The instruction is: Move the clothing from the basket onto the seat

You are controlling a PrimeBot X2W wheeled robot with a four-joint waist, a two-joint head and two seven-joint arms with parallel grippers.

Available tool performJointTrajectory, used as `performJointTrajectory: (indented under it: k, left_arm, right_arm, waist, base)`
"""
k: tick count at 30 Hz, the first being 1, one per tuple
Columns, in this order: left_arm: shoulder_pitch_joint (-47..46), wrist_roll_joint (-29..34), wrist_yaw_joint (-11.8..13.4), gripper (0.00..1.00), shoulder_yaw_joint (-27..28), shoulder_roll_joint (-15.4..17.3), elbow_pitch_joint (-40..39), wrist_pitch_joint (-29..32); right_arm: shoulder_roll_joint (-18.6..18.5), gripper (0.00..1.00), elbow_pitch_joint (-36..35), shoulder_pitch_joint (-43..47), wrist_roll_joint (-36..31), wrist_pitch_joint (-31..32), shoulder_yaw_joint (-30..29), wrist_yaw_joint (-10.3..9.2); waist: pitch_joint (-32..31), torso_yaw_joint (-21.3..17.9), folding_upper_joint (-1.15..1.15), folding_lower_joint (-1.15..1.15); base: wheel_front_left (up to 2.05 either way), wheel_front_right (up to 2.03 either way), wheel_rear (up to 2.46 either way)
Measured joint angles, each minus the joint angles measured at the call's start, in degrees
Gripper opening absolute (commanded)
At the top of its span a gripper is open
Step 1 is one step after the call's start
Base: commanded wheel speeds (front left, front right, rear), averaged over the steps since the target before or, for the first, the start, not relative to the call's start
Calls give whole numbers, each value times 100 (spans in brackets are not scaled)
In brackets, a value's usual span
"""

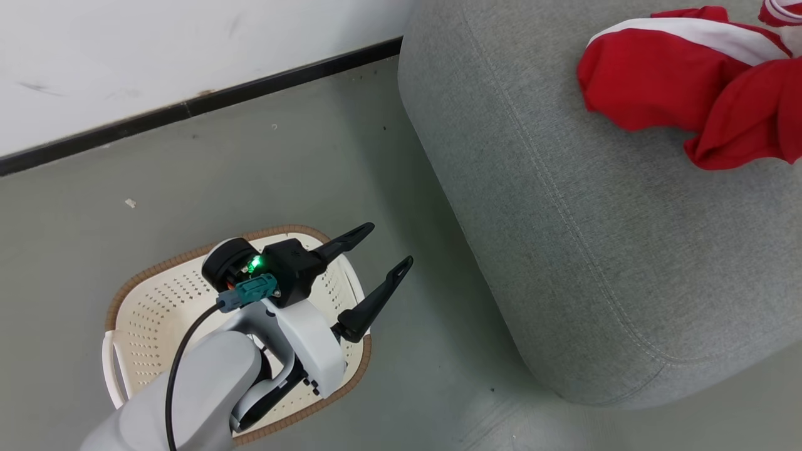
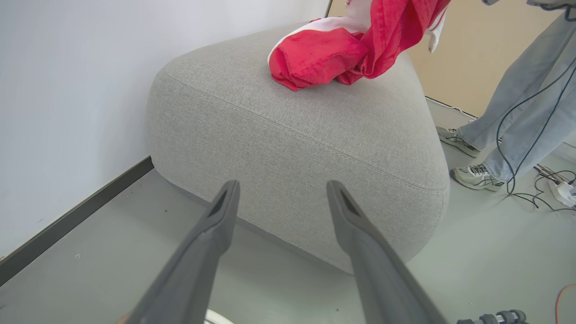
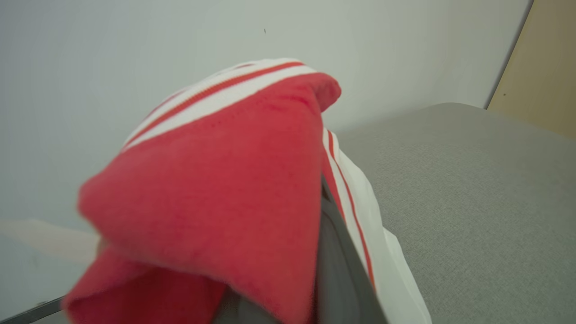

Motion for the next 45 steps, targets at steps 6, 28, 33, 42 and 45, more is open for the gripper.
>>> performJointTrajectory:
  k: [6,28,33,42,45]
  left_arm:
    - [-92,18,1,100,27,33,-52,22]
    - [-199,18,45,100,160,69,-98,18]
    - [-202,18,45,100,168,85,-85,-18]
    - [-202,18,45,100,167,63,-24,-41]
    - [-202,16,45,100,167,58,-8,-85]
  right_arm:
    - [-13,0,308,-135,5,0,98,0]
    - [8,0,1117,-573,31,571,809,0]
    - [141,0,1366,-570,268,979,987,0]
    - [255,0,1556,-570,703,1636,1178,0]
    - [269,0,1586,-570,847,1872,1278,0]
  waist:
    - [159,74,0,0]
    - [418,249,0,0]
    - [404,257,0,0]
    - [342,220,0,0]
    - [302,203,0,0]
  base:
    - [0,0,0]
    - [0,0,0]
    - [0,0,0]
    - [0,0,0]
    - [0,0,0]
